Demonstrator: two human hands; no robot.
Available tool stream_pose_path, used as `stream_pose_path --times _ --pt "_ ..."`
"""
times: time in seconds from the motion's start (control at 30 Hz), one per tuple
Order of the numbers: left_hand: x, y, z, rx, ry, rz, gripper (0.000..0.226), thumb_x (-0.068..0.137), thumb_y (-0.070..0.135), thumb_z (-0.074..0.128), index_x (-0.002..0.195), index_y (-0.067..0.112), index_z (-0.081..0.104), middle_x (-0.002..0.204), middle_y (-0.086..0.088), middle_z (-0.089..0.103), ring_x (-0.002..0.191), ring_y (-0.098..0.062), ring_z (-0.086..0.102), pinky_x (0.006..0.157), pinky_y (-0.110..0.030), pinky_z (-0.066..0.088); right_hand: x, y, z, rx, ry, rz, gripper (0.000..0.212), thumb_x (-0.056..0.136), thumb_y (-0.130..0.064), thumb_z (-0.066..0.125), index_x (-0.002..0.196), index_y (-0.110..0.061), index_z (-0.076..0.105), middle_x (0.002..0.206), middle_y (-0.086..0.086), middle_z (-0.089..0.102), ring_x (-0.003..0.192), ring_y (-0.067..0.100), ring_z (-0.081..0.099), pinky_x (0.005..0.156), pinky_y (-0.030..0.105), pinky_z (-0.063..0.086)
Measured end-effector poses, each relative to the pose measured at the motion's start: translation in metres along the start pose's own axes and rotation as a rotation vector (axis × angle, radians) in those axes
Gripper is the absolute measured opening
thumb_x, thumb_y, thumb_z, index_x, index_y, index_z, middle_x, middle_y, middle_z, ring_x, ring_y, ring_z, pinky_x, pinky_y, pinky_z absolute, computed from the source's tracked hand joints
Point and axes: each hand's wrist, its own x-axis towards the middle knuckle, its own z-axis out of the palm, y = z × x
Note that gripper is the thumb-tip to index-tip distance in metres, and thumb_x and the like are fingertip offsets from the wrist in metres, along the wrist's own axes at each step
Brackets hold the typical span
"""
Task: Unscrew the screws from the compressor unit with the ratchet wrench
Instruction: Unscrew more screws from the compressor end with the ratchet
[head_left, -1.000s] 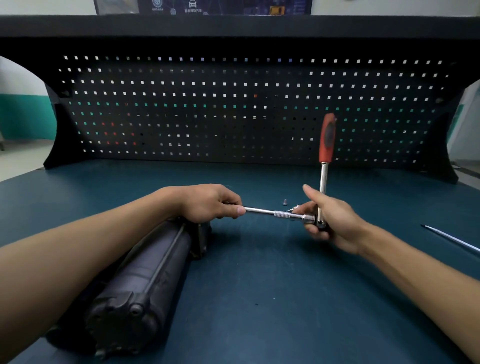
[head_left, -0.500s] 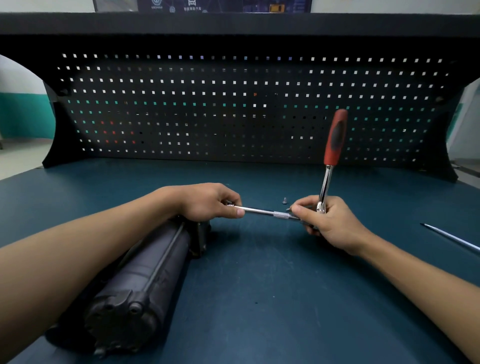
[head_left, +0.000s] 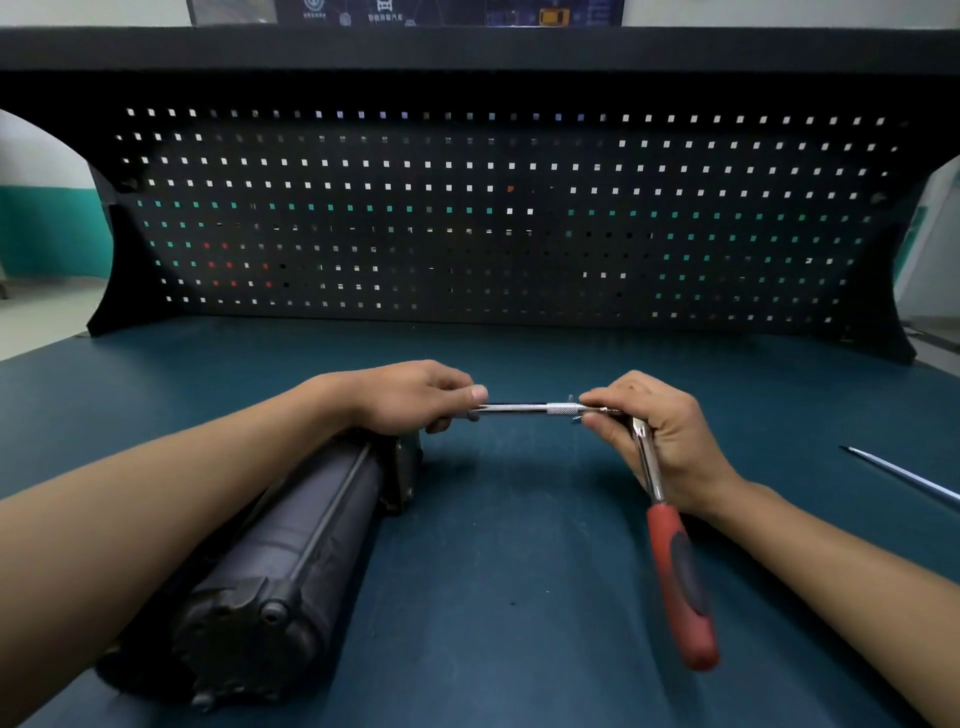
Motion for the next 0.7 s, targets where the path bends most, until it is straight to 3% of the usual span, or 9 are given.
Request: stream_pose_path --times 0.17,0.37,0.53,0.7 --pt "-0.001 0.001 -0.007 -0.157 0.153 -0.040 0.042 0.108 0.034 0.033 0.112 0.013 0.068 0.093 -0.007 0.070 0.081 -0.013 0.061 0.083 -0.022 0.047 -0.003 0.004 0.002 0.018 0.011 0.028 0.015 0.085 -0.009 0.076 0.100 -0.008 0.076 0.082 -0.001 0.064 0.075 0.013 0.060 0.072 0.017 0.046" --pt "-0.009 -0.010 -0.020 0.053 0.222 -0.105 0.032 0.103 0.040 0.044 0.102 0.024 0.073 0.100 0.013 0.072 0.101 -0.008 0.064 0.094 -0.029 0.047 -0.004 -0.001 0.004 0.071 -0.012 0.162 0.011 0.084 -0.005 0.077 0.096 -0.007 0.076 0.080 -0.007 0.064 0.073 0.002 0.059 0.070 0.009 0.041" --pt "-0.013 -0.008 -0.020 0.271 0.136 -0.158 0.011 0.082 0.032 0.064 0.080 0.028 0.074 0.078 0.011 0.071 0.076 -0.006 0.064 0.066 -0.024 0.048 -0.004 -0.011 0.004 0.190 -0.020 0.306 0.008 0.086 -0.001 0.074 0.094 -0.002 0.074 0.078 -0.003 0.061 0.064 -0.004 0.054 0.065 0.007 0.038" --pt "-0.015 -0.006 -0.018 0.345 0.176 -0.196 0.012 0.077 0.029 0.067 0.081 0.024 0.077 0.075 0.010 0.072 0.074 -0.006 0.065 0.066 -0.025 0.051 -0.004 -0.015 0.002 0.246 -0.034 0.384 0.009 0.087 -0.001 0.072 0.096 0.000 0.074 0.079 -0.005 0.063 0.062 -0.007 0.055 0.065 0.006 0.040"
